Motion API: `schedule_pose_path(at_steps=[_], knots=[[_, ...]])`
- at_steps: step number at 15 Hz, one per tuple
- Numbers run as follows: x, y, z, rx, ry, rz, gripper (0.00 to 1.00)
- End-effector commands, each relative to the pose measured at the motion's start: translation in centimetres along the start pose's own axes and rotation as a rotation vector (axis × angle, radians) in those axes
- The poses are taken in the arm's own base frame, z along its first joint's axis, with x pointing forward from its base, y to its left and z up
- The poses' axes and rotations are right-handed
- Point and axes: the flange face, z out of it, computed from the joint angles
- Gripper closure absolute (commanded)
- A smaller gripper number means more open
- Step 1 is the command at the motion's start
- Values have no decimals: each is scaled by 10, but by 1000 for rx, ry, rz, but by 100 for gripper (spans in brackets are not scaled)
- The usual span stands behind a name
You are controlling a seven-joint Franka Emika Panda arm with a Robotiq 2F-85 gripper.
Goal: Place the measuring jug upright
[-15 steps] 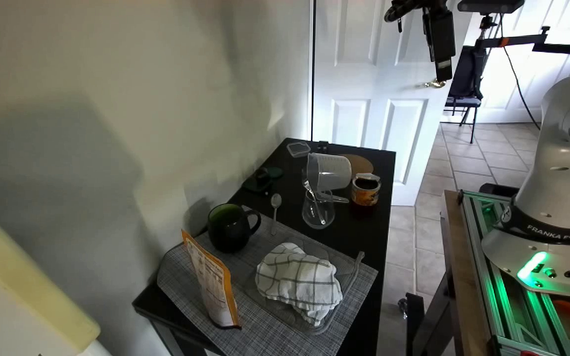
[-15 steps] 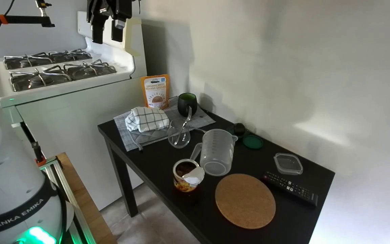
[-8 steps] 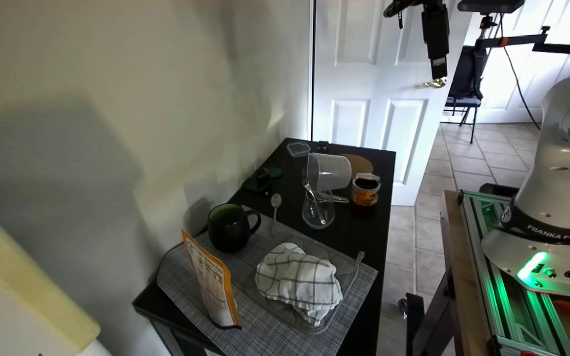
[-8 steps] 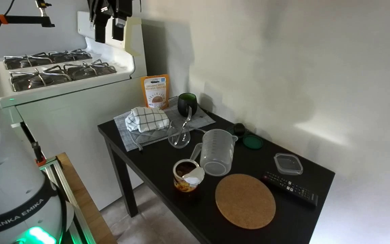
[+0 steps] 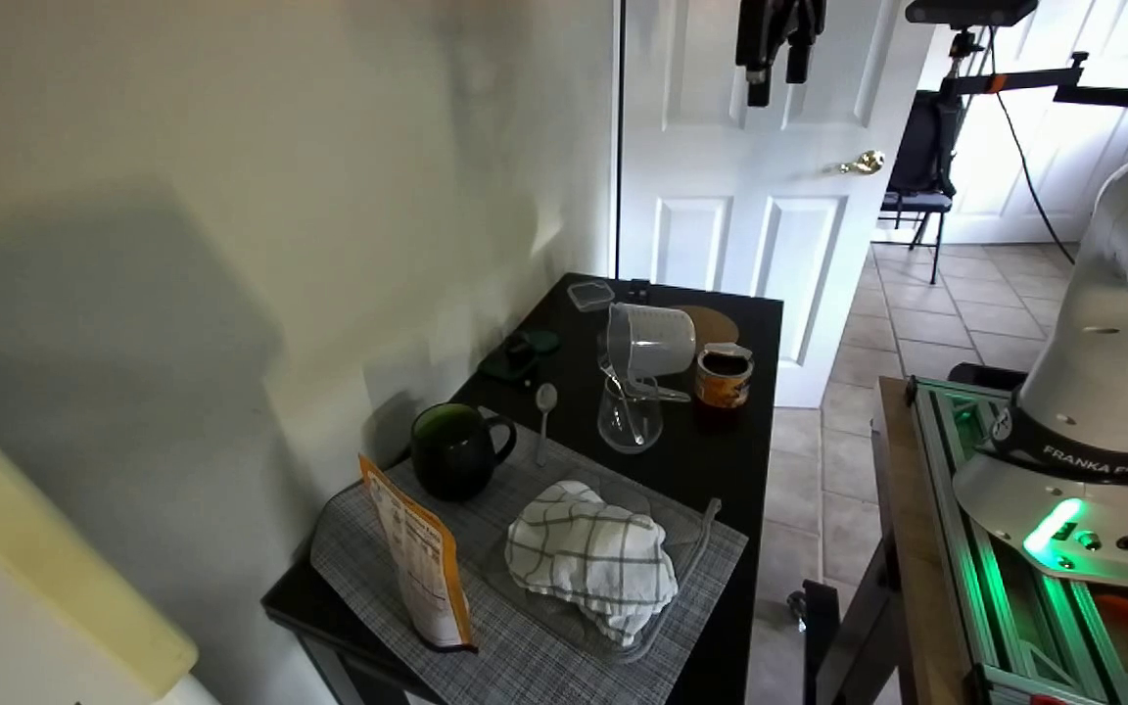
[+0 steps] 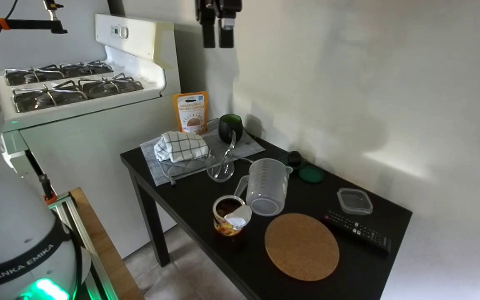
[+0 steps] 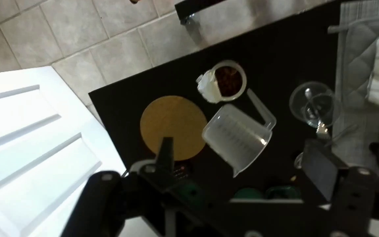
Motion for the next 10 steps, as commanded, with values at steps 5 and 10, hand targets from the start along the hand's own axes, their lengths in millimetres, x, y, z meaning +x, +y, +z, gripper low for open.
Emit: schedule_pose_path(at_steps=[5, 10], knots=[[70, -15, 33, -256, 82, 231, 0], [101, -7, 109, -338, -173, 203, 0]])
